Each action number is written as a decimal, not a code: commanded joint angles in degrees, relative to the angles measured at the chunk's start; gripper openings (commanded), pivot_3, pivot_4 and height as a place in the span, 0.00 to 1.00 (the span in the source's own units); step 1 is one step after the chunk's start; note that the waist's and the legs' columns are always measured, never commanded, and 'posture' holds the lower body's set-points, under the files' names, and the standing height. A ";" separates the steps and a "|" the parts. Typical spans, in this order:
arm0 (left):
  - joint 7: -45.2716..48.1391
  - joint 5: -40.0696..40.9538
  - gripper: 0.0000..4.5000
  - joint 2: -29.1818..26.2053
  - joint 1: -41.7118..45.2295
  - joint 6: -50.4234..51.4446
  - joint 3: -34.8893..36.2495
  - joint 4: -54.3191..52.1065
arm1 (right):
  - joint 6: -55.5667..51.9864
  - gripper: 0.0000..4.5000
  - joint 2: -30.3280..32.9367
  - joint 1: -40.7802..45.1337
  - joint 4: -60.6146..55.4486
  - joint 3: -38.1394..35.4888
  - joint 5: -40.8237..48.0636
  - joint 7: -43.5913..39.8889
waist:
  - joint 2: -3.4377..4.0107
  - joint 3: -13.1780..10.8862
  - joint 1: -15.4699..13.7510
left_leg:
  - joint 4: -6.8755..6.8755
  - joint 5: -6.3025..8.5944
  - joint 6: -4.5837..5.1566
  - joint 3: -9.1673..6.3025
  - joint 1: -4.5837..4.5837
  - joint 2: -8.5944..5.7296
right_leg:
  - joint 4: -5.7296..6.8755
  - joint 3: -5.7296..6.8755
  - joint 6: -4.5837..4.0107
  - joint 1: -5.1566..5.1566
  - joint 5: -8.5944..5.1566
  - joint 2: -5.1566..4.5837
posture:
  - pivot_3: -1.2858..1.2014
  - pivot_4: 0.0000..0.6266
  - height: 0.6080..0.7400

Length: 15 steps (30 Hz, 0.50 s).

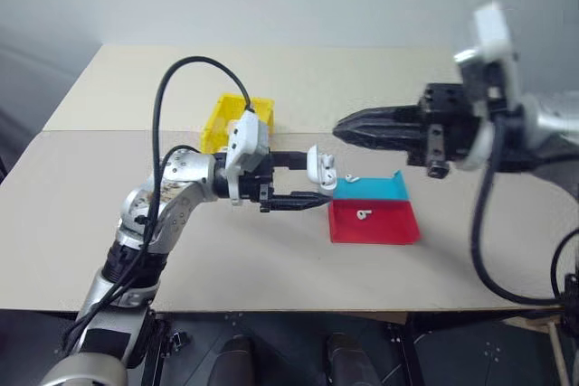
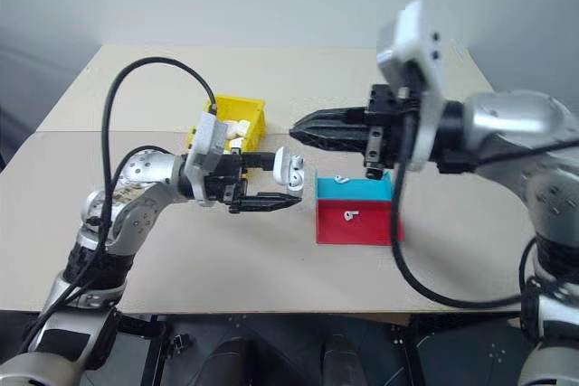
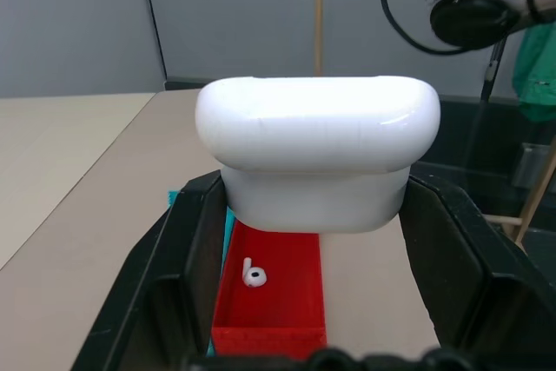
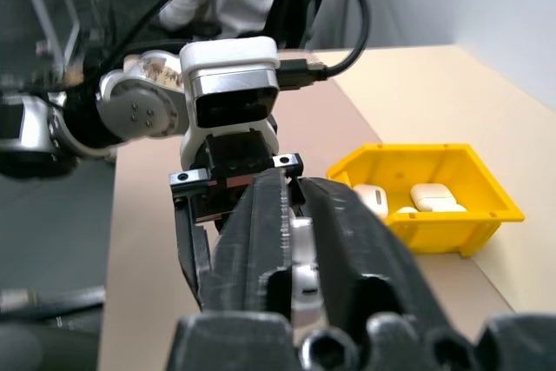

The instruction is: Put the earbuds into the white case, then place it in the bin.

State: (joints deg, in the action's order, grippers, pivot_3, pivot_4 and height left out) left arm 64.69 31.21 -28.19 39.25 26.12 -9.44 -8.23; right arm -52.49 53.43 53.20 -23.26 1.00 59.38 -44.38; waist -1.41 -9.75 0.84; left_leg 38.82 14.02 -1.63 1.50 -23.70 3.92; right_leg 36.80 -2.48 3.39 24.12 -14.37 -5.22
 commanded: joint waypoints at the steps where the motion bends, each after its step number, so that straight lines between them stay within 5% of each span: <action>1: 0.05 -2.05 0.61 1.00 2.63 -1.97 -0.47 1.43 | 3.46 0.01 -0.45 5.55 3.24 6.04 -8.75 -7.65 | 0.00 0.00 -0.05 | 0.01 0.00 0.00 0.00 -0.03 0.00 | 0.01 0.00 0.00 0.03 0.00 -0.01 | 0.52 0.24 1.00; 5: 0.10 -3.43 0.61 1.97 3.56 -2.81 -0.66 2.86 | 7.90 0.01 -2.06 10.05 5.87 14.04 -19.61 -13.86 | 0.00 0.00 -0.07 | 0.01 0.01 0.01 -0.01 -0.10 0.00 | -0.01 0.03 0.00 0.09 0.00 -0.01 | 0.52 0.24 1.00; 15: -0.21 -4.46 0.61 2.40 3.00 -3.43 -0.11 2.28 | 11.63 0.01 -6.02 14.06 8.92 20.36 -31.39 -23.61 | 0.00 0.00 -0.16 | 0.04 0.01 0.01 -0.02 -0.10 0.00 | 0.07 0.05 0.00 0.09 0.00 -0.01 | 0.52 0.24 1.00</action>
State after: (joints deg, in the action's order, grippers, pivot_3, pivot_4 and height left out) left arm 64.61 26.76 -25.84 41.78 23.75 -10.37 -3.87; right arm -42.72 46.75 66.54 -13.64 21.25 30.34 -66.40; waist -1.41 -9.74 0.68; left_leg 38.87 14.03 -1.61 1.48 -23.80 3.92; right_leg 36.87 -2.43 3.39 24.20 -14.37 -5.23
